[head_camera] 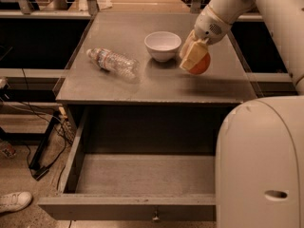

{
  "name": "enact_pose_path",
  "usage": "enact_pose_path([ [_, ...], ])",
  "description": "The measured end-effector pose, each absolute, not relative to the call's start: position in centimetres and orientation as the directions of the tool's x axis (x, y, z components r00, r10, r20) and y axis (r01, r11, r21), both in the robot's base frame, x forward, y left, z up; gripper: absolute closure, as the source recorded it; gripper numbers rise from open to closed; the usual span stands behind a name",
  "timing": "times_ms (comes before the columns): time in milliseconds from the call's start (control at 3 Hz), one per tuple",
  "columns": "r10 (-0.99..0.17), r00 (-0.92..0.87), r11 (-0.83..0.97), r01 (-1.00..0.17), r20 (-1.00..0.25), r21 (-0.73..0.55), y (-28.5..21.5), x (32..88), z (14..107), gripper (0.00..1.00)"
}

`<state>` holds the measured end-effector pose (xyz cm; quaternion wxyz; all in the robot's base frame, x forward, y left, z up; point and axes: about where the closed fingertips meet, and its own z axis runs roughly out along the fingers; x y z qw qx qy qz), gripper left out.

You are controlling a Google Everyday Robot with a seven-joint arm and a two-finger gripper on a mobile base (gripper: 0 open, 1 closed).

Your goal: Pick orange from top drawer and place on counter

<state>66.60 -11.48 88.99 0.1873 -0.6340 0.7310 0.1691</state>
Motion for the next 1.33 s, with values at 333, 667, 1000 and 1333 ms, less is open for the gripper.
enact_pose_path([
  [333, -0.866, -0.134, 0.136, -0.990, -0.481, 0.030, -11.3, 66.7, 87.3, 1.00],
  [667, -0.871, -0.162, 0.165, -0.986, -0.464, 0.035, -12.2, 66.8, 85.2, 1.00],
  [1000, -0.870, -0.168, 0.170, -0.985, -0.464, 0.038, -12.5, 66.6, 84.8, 1.00],
  [1333, -0.865, -0.162, 0.168, -0.985, -0.474, 0.031, -12.6, 66.4, 84.9, 0.81],
])
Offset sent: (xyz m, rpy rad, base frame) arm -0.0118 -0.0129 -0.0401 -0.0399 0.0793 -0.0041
